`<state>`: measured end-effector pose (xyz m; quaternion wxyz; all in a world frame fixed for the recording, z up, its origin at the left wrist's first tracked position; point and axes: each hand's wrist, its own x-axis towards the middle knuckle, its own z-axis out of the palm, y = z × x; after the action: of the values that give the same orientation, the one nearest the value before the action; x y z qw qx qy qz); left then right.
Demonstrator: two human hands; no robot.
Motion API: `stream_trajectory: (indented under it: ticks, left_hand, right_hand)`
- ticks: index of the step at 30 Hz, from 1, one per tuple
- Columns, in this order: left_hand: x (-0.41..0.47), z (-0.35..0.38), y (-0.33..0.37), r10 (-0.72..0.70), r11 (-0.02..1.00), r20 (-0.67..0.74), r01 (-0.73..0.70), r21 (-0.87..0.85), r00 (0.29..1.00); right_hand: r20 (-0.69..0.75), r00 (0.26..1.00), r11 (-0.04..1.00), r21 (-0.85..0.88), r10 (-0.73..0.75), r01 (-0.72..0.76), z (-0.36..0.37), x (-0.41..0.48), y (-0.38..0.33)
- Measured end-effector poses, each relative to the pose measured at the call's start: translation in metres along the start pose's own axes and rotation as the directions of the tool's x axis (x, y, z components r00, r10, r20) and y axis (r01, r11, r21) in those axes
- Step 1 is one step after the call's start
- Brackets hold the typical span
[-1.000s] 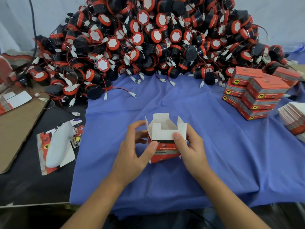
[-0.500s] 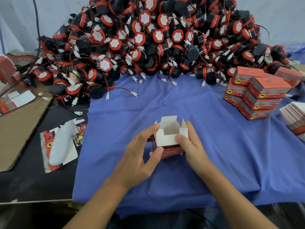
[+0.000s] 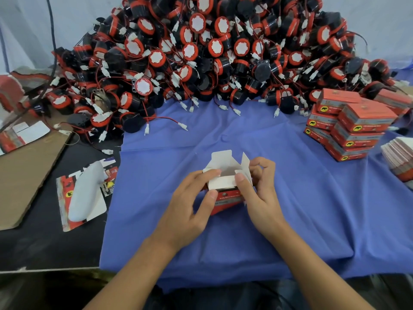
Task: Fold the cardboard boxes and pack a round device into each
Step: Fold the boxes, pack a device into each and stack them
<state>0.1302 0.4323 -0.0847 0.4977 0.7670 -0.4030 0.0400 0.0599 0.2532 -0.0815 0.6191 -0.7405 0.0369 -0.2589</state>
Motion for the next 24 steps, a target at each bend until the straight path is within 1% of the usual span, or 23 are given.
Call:
stream_trajectory:
  ticks: [3, 6, 7, 10, 11, 15, 17, 19, 21, 24]
  left_hand:
    - [0.001, 0.001, -0.002, -0.015, 1.000, -0.018, 0.015, -0.005, 1.000]
    - [0.001, 0.003, -0.004, -0.041, 0.999, -0.047, 0.041, 0.003, 0.998]
    - [0.001, 0.003, -0.005, -0.039, 0.999, -0.057, 0.038, -0.020, 0.998]
    - [0.001, 0.001, -0.002, -0.072, 0.981, -0.090, 0.054, -0.189, 0.993]
    - [0.001, 0.000, -0.001, -0.078, 0.976, -0.100, 0.055, -0.211, 0.992]
    - [-0.001, 0.001, -0.004, -0.049, 0.988, -0.135, 0.029, -0.152, 0.990]
    - [-0.001, 0.002, -0.005, -0.036, 0.988, -0.139, 0.015, -0.151, 0.990]
    - [0.000, 0.002, -0.004, -0.022, 0.988, -0.148, -0.002, -0.157, 0.989]
    - [0.000, 0.001, -0.003, -0.009, 0.985, -0.156, -0.018, -0.170, 0.988]
    - [-0.001, 0.001, -0.001, 0.010, 0.984, -0.161, -0.038, -0.173, 0.987]
  right_hand:
    - [-0.029, 0.998, 0.998, -0.051, -0.049, 0.047, 0.002, 0.000, -0.004]
    - [-0.010, 0.993, 0.988, -0.111, -0.114, 0.112, 0.001, 0.000, -0.007]
    - [-0.007, 0.992, 0.984, -0.127, -0.129, 0.127, 0.001, 0.000, -0.007]
    - [-0.017, 0.989, 0.981, -0.127, -0.149, 0.146, 0.002, 0.000, -0.007]
    - [-0.020, 0.988, 0.981, -0.124, -0.156, 0.153, 0.002, 0.000, -0.006]
    - [-0.026, 0.982, 0.975, -0.131, -0.185, 0.180, 0.001, 0.000, -0.002]
    - [-0.027, 0.981, 0.971, -0.149, -0.192, 0.186, 0.001, -0.001, 0.000]
    - [-0.023, 0.968, 0.953, -0.185, -0.250, 0.242, 0.002, -0.003, 0.003]
    - [0.031, 0.946, 0.913, -0.253, -0.323, 0.320, 0.002, -0.005, 0.007]
    - [0.141, 0.944, 0.877, -0.351, -0.298, 0.329, 0.002, -0.006, 0.008]
